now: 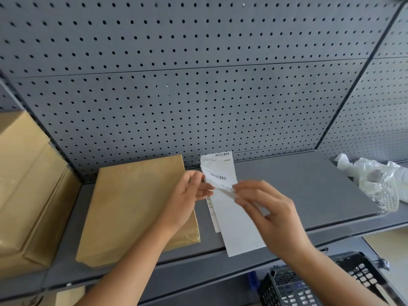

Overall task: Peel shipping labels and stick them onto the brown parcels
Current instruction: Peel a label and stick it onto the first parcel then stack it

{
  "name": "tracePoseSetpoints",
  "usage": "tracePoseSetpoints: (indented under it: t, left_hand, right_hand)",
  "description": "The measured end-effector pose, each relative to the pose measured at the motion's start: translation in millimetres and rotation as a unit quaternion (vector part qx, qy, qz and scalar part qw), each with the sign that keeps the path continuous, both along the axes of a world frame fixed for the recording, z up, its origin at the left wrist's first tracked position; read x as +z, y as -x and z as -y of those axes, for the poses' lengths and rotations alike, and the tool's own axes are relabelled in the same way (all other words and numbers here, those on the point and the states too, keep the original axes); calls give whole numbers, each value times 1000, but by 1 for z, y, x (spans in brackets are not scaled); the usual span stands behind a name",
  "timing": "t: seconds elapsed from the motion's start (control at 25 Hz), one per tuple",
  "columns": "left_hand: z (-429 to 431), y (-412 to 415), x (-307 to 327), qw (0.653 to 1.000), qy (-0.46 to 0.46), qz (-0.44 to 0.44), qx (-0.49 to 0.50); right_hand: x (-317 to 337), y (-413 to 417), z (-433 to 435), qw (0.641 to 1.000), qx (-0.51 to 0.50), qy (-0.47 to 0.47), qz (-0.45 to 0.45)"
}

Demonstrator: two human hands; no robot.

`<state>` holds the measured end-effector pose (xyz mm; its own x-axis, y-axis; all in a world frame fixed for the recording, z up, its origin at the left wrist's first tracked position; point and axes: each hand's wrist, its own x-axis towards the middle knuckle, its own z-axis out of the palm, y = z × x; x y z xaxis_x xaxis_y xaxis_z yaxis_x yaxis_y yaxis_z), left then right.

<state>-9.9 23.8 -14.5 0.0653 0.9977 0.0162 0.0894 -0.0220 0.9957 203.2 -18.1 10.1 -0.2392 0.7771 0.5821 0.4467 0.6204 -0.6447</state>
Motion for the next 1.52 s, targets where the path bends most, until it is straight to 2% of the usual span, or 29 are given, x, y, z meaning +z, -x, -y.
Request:
tracePoseSetpoints:
  t: [0.12, 0.24, 0.32, 0.4, 0.48, 0.56, 0.72, 0.84, 1.52]
  left_hand:
    - [-1, 4, 8, 998, 37, 57, 14]
    - [-4, 9, 9, 996, 63, 60, 12]
    - [-6, 11, 6, 996, 64, 58, 12]
    - [-7, 13, 4, 996, 62, 64, 20]
    - [-8, 14, 3, 995, 62, 72, 22]
    - [-9, 15, 3, 996, 59, 64, 17]
    - [-7, 15, 5, 997, 54, 63, 0]
    - [-7, 15, 5, 996, 56, 68, -2]
    - [-8, 12, 6, 994, 80, 72, 22]
  right_hand:
    - [-15, 9, 8, 993, 60, -65, 83]
    - [-32, 14, 11, 976, 90, -114, 164]
    - [-39, 14, 12, 968, 104, -104, 204]
    - [-41, 14, 13, 964, 116, -49, 236]
    - [-38, 15, 11, 966, 121, 28, 226]
    - [-36, 17, 3, 973, 90, 56, 207]
    - [-35, 30, -29, 971, -55, -30, 230]
    - [-32, 42, -43, 959, -104, -73, 253]
    - [-37, 58, -60, 954, -140, -124, 235]
